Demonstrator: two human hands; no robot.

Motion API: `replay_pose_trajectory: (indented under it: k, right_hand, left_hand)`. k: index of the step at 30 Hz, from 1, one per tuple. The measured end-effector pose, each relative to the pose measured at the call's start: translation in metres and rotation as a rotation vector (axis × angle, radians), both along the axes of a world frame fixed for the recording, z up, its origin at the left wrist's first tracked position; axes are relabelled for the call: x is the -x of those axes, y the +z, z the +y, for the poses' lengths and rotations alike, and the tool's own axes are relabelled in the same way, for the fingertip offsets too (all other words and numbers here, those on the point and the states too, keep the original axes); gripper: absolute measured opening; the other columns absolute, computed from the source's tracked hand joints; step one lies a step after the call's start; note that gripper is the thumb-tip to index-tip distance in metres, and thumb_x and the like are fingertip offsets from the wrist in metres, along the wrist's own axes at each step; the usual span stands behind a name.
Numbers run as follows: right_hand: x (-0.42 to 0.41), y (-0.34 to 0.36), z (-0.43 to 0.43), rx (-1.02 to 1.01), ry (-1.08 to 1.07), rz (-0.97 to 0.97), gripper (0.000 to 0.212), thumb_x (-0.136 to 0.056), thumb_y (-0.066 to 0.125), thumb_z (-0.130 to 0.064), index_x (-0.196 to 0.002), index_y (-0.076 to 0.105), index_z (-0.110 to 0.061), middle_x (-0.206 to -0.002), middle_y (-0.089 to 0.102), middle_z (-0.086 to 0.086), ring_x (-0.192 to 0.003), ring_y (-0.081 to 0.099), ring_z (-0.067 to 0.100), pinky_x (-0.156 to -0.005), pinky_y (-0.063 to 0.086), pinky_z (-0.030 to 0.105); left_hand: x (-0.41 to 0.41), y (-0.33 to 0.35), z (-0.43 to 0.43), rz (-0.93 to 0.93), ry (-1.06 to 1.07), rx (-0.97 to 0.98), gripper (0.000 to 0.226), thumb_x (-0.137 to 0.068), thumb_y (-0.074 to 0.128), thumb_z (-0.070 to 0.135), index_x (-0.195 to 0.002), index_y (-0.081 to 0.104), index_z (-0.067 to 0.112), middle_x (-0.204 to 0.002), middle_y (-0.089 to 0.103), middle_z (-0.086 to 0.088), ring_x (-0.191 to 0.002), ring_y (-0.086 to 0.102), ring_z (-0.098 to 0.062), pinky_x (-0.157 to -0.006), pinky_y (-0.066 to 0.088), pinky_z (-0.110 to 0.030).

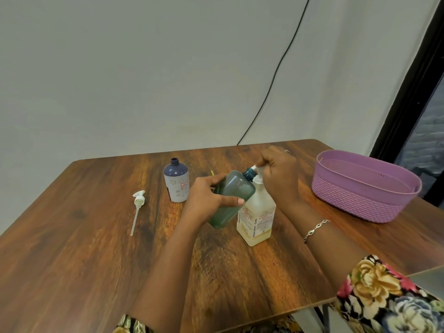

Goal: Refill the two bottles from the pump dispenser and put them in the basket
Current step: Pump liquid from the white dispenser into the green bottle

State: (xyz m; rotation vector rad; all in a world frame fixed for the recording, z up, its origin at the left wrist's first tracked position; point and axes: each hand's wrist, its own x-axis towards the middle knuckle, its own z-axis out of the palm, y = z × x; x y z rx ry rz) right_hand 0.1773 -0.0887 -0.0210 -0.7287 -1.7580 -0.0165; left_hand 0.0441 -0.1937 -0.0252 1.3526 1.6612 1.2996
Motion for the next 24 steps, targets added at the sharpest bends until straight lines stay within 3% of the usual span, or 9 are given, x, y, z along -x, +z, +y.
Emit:
replay_pose_trajectory:
  k: [9,12,16,24]
  right_hand:
    - [0.005,-0.024,0.005,-0.082,-0.056,-0.013,0.02,-0.056,0.046,0.016,-0.052,0.049,-0.004,-0.053,0.049,0.006,-0.052,0.042,0.018,-0.049,0.032,0.027]
    - [0.003,-0.017,0.001,-0.04,-0.03,0.012,0.02,-0.059,0.046,0.014,-0.053,0.052,-0.004,-0.054,0.05,0.007,-0.051,0.045,0.023,-0.05,0.036,0.031]
    - [0.004,0.001,0.0,-0.058,-0.013,-0.035,0.02,-0.057,0.049,0.015,-0.051,0.05,-0.004,-0.054,0.048,0.008,-0.051,0.042,0.021,-0.054,0.031,0.029]
    - [0.007,-0.021,0.001,-0.131,-0.06,0.034,0.02,-0.066,0.044,0.008,-0.053,0.052,-0.003,-0.054,0.053,0.007,-0.049,0.048,0.022,-0.046,0.042,0.036]
  left_hand:
    - [0.001,-0.011,0.003,-0.009,-0.009,0.002,0.071,-0.06,0.083,0.016,-0.126,0.057,0.015,-0.113,0.061,0.001,-0.103,0.055,-0.018,-0.089,0.047,-0.037]
    - [-0.001,-0.008,0.001,-0.046,-0.025,0.001,0.068,-0.061,0.082,0.013,-0.125,0.057,0.016,-0.108,0.06,0.004,-0.103,0.055,-0.018,-0.087,0.046,-0.034]
    - [0.001,-0.002,0.001,-0.041,-0.033,0.0,0.069,-0.063,0.081,0.014,-0.127,0.055,0.015,-0.105,0.058,0.006,-0.103,0.054,-0.018,-0.089,0.047,-0.036]
    - [0.003,-0.009,0.004,-0.047,-0.009,-0.027,0.073,-0.061,0.083,0.016,-0.128,0.055,0.016,-0.114,0.059,0.002,-0.107,0.054,-0.019,-0.09,0.047,-0.036]
